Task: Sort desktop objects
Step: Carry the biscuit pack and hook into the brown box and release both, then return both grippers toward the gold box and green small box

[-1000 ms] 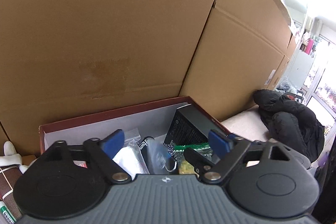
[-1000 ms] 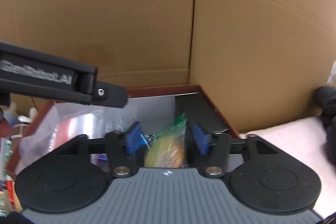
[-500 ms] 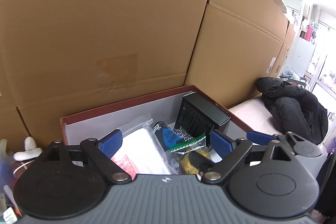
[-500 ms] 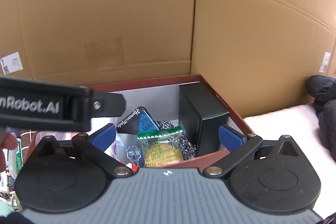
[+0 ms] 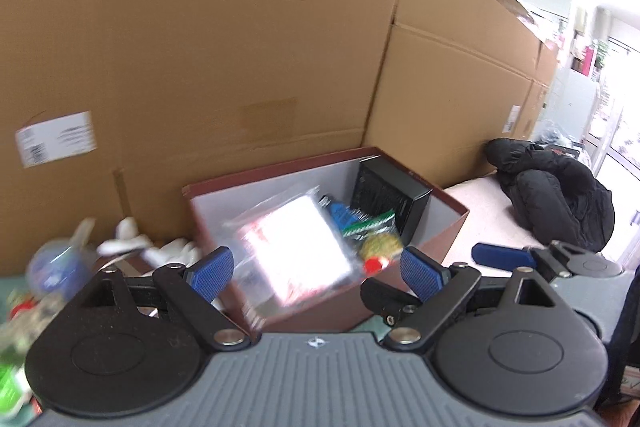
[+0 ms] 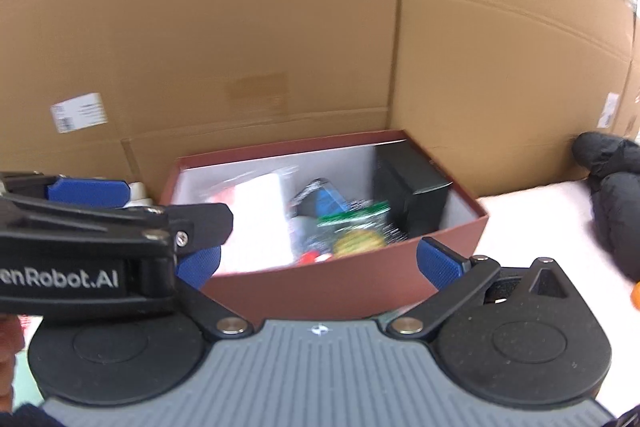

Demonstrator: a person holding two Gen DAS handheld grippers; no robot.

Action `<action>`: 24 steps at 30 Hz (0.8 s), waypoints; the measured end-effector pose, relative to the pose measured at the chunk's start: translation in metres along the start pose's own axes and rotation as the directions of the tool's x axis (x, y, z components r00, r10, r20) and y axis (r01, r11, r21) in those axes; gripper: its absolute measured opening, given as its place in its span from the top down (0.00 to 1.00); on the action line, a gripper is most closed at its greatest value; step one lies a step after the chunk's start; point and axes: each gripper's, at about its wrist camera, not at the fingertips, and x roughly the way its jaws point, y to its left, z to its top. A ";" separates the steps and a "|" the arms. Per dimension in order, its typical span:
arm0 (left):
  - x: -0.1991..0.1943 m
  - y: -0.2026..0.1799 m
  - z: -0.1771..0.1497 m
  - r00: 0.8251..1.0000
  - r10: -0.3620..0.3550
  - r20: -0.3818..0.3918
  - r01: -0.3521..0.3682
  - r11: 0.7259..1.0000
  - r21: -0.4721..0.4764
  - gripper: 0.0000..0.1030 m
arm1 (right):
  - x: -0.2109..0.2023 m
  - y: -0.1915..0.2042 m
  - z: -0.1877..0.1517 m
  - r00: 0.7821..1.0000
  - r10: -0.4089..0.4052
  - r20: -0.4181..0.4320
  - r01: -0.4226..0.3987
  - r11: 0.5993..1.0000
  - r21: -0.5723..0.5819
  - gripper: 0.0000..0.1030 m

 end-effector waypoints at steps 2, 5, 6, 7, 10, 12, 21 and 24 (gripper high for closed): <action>-0.020 0.004 -0.012 1.000 0.011 0.016 -0.011 1.000 0.001 0.09 | -0.013 0.009 -0.007 0.998 0.057 -0.007 -0.057 0.998 0.025 0.02; -0.052 0.015 -0.032 0.998 0.049 0.031 -0.049 0.999 -0.012 0.09 | -0.029 0.024 -0.022 0.987 0.158 -0.016 -0.157 0.986 0.050 0.02; -0.062 0.018 -0.039 0.997 0.066 0.035 -0.065 0.998 -0.020 0.09 | -0.034 0.030 -0.027 0.983 0.182 -0.016 -0.181 0.982 0.044 0.02; -0.073 0.022 -0.045 0.996 0.076 0.041 -0.075 0.997 -0.025 0.09 | -0.039 0.037 -0.032 0.980 0.201 -0.018 -0.200 0.979 0.034 0.02; -0.101 0.037 -0.067 0.993 0.097 0.067 -0.094 0.994 -0.048 0.08 | -0.062 0.062 -0.047 0.966 0.259 -0.021 -0.259 0.966 -0.016 0.02; -0.113 0.049 -0.081 0.992 0.110 0.060 -0.105 0.991 -0.081 0.08 | -0.071 0.078 -0.056 0.951 0.308 -0.023 -0.308 0.950 -0.046 0.02; -0.125 0.101 -0.134 0.979 0.205 0.000 -0.202 0.967 -0.153 0.08 | -0.069 0.130 -0.098 0.915 0.394 -0.084 -0.403 0.896 -0.189 0.02; -0.114 0.108 -0.139 0.977 0.210 -0.029 -0.212 0.966 -0.148 0.10 | -0.056 0.133 -0.106 0.906 0.409 -0.108 -0.423 0.881 -0.212 0.03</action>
